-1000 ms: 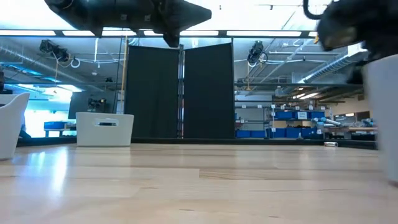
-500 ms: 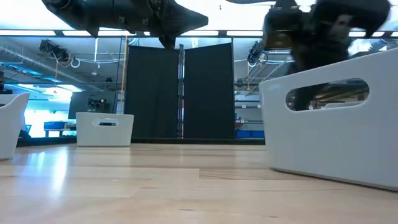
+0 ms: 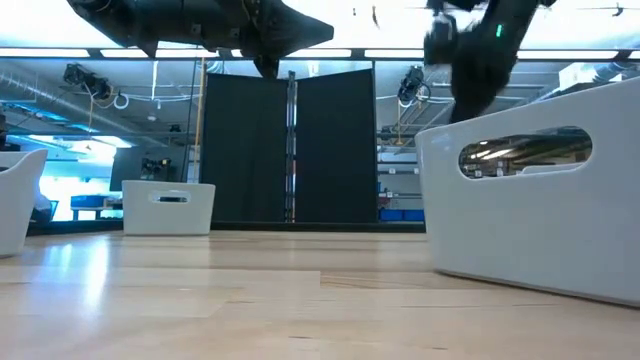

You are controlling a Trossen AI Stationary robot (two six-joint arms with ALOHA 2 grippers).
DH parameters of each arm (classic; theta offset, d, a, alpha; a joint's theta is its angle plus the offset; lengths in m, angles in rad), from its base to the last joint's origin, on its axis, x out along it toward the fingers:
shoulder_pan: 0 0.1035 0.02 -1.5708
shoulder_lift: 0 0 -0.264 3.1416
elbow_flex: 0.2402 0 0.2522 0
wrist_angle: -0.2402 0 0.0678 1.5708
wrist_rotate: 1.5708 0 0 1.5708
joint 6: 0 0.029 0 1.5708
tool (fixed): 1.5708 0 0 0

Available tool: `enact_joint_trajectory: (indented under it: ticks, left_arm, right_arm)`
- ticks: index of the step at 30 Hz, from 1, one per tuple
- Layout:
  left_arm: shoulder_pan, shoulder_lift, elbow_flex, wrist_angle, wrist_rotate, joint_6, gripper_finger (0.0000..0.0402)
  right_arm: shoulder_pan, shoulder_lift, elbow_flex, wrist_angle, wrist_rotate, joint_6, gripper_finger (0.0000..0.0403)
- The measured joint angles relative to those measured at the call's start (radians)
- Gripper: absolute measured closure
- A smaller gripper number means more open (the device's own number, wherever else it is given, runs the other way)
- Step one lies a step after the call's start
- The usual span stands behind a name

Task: Sort batteries
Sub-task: Put the silver battery into the top left gray bin

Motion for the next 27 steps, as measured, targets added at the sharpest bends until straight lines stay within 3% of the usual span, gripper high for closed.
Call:
enact_joint_trajectory:
  ticks: [5, 11, 16, 27]
  left_arm:
    - [0.001, 0.0, 0.0, 0.001, 0.0, 0.0, 0.0396]
    - [0.002, 0.0, 0.0, 0.001, -0.002, 0.001, 0.0396]
    - [0.003, 0.0, 0.0, -0.001, -0.008, 0.005, 0.0396]
    - [0.003, 0.0, 0.0, -0.017, -0.031, 0.021, 0.0396]
  right_arm:
    - [-0.281, 0.008, 0.0, -0.187, 0.155, -0.047, 0.0396]
    - [-0.538, 0.14, -0.001, -0.206, 0.205, -0.185, 0.0396]
    - [-0.675, 0.273, 0.013, -0.202, 0.221, -0.201, 0.0395]
    - [-0.867, 0.496, 0.177, -0.2, 0.266, -0.116, 0.0395]
